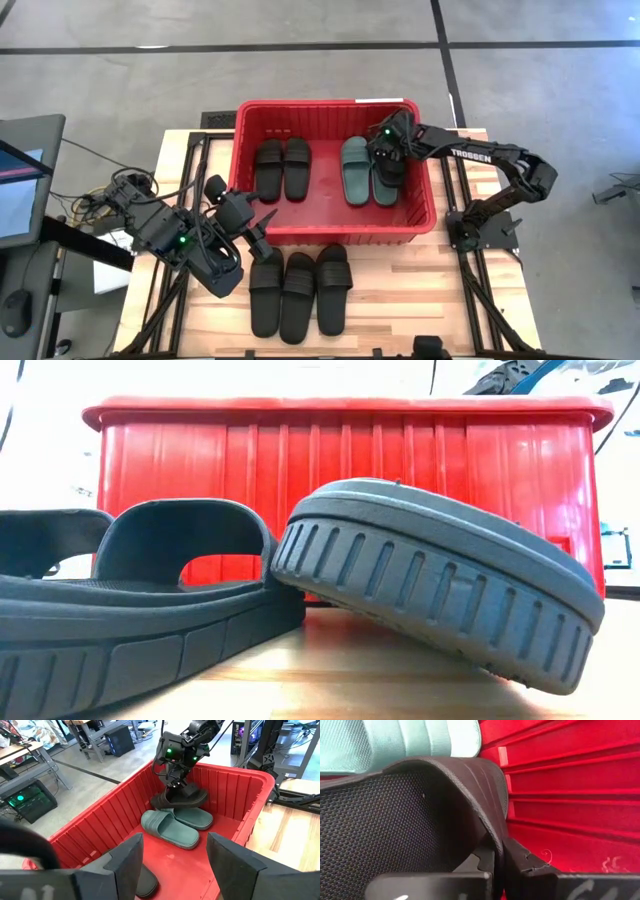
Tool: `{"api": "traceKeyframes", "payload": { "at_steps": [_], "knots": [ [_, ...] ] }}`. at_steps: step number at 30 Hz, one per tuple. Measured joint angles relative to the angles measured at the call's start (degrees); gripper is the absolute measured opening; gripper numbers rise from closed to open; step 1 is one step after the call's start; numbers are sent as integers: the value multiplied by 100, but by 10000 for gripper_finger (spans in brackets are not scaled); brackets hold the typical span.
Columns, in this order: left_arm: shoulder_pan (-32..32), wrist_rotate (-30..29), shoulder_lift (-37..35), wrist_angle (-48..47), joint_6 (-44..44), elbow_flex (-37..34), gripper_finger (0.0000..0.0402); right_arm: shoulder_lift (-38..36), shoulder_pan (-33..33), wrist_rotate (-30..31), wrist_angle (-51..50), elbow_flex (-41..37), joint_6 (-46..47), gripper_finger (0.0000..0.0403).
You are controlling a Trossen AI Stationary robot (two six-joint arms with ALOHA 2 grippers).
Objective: Pick and place slides into bin
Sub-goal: Put the black slipper into the red organizer bin
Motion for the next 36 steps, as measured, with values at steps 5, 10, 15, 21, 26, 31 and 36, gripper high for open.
{"api": "traceKeyframes", "payload": {
  "at_steps": [5, 10, 15, 21, 26, 31, 36],
  "knots": [
    [0, 0, 0, 0, 0, 0, 206, -1, 4, 112, -13, 0, 231, 2],
    [0, -1, 0, 0, 0, 0, 206, -1, 80, 207, -42, 0, 296, 1],
    [0, 2, 0, 0, 31, 0, 206, -1, 166, 426, -52, 0, 298, 1],
    [0, -2, 0, 0, 55, 0, 206, 0, 127, 426, -51, 0, 353, 1],
    [0, -2, 0, 0, 72, 0, 206, -1, 58, 362, -207, 0, 415, 30],
    [0, -2, 0, 0, 76, 0, 206, -1, -18, 308, -344, 0, 591, 68],
    [0, -2, 0, 0, 105, 0, 206, -1, -35, 58, -618, 0, 601, 88]
  ]
}}
